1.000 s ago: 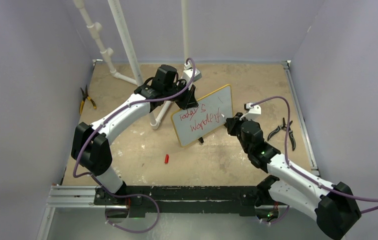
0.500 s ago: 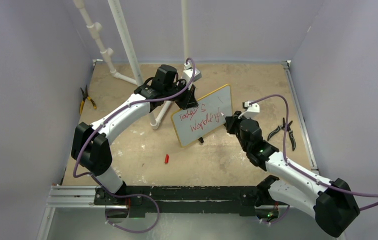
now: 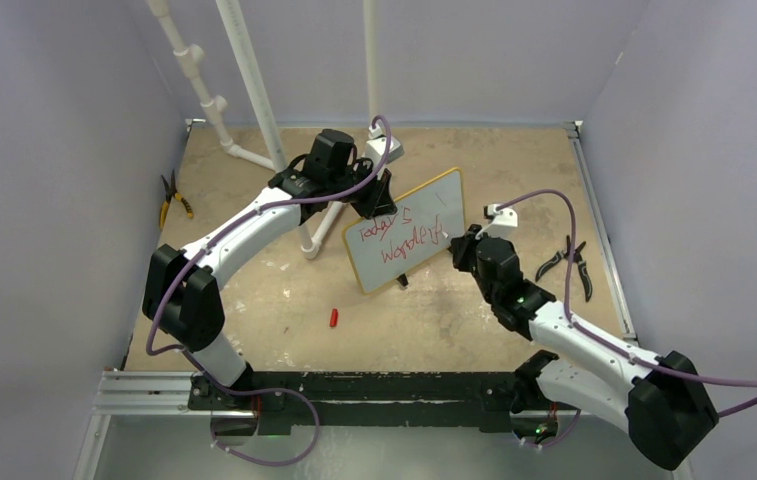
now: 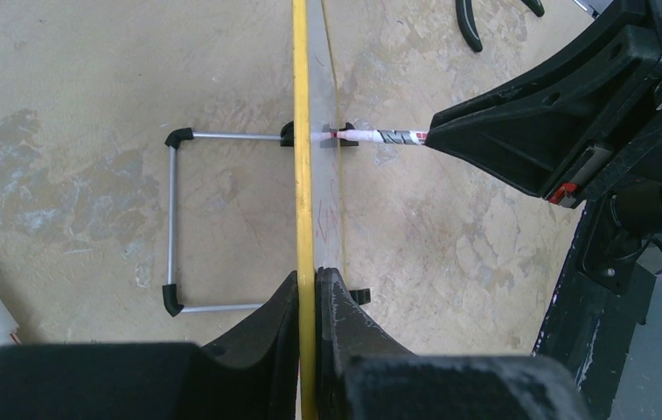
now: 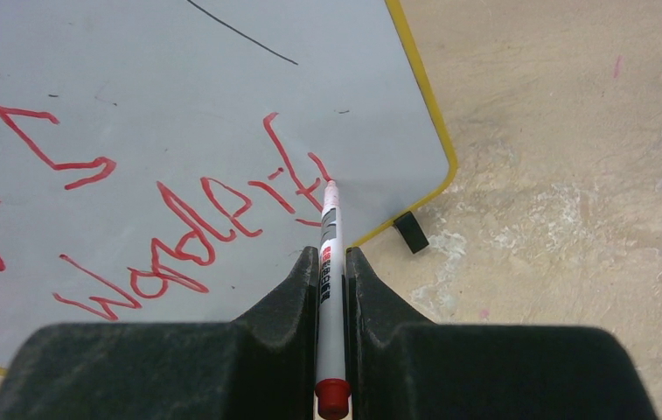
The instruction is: Write a sentence on the whiteboard
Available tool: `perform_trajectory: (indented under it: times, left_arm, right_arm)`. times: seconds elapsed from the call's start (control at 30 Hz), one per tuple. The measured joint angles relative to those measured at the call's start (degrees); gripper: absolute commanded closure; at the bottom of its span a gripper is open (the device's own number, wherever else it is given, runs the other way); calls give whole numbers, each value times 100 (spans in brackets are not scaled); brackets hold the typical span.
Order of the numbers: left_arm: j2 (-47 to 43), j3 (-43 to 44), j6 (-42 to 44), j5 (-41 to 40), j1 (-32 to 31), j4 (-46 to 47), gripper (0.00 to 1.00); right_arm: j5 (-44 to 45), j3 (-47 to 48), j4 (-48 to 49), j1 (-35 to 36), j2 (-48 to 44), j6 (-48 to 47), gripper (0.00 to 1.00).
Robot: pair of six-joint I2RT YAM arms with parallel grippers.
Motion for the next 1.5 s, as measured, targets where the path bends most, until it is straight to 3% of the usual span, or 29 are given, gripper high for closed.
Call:
perform_trajectory:
  times: [1.5]
  left_arm:
    - [0, 0, -2, -26, 0, 2, 100]
  right_arm:
    - [356, 245, -195, -4, 361, 83, 100]
